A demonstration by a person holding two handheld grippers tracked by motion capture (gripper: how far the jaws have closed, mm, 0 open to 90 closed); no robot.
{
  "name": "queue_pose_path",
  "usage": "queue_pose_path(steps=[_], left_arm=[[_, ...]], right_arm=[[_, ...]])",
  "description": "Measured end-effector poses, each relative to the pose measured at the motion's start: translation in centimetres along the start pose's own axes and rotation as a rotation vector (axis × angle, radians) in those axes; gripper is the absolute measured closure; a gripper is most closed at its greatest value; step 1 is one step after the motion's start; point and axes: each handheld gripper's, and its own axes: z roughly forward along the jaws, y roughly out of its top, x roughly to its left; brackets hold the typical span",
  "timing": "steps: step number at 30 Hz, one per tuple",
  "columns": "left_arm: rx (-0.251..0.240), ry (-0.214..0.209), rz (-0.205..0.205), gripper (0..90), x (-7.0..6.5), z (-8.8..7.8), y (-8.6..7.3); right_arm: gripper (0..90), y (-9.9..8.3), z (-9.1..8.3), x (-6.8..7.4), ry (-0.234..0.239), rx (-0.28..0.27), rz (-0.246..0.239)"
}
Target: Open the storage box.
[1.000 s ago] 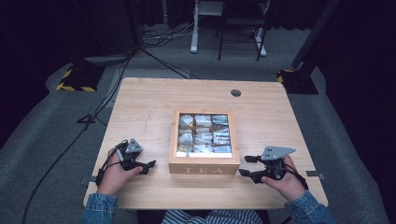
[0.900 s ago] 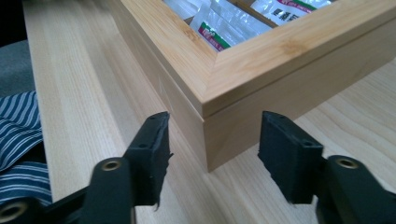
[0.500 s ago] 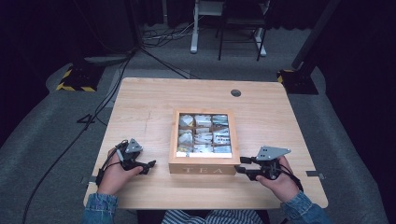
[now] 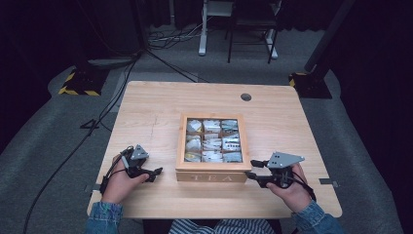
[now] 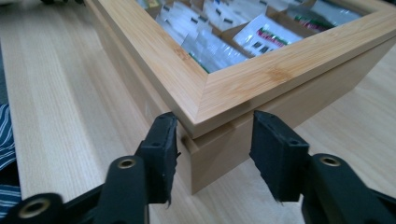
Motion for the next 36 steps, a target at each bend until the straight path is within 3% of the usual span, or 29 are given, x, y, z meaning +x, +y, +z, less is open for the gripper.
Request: queue_pose_path(steps=[6, 24, 29, 36], left_arm=[[0.0, 0.0, 0.0, 13.9, 0.0, 0.0, 0.0], [-0.003, 0.006, 0.005, 14.0, 0.1, 0.1, 0.1], [-0.007, 0.006, -0.008, 15.2, 0.0, 0.1, 0.1], [-0.007, 0.011, -0.011, 15.6, -0.2, -0.2, -0.2]], right_arm=[[44.7, 0.8, -0.6, -0.3, -0.012, -0.036, 0.002], [44.8, 4.5, -2.0, -1.4, -0.056, -0.157, -0.018], [45.3, 6.2, -2.5, -2.3, -0.072, -0.212, -0.008], [45.5, 7.3, -2.2, -3.4, -0.076, -0.235, 0.0]])
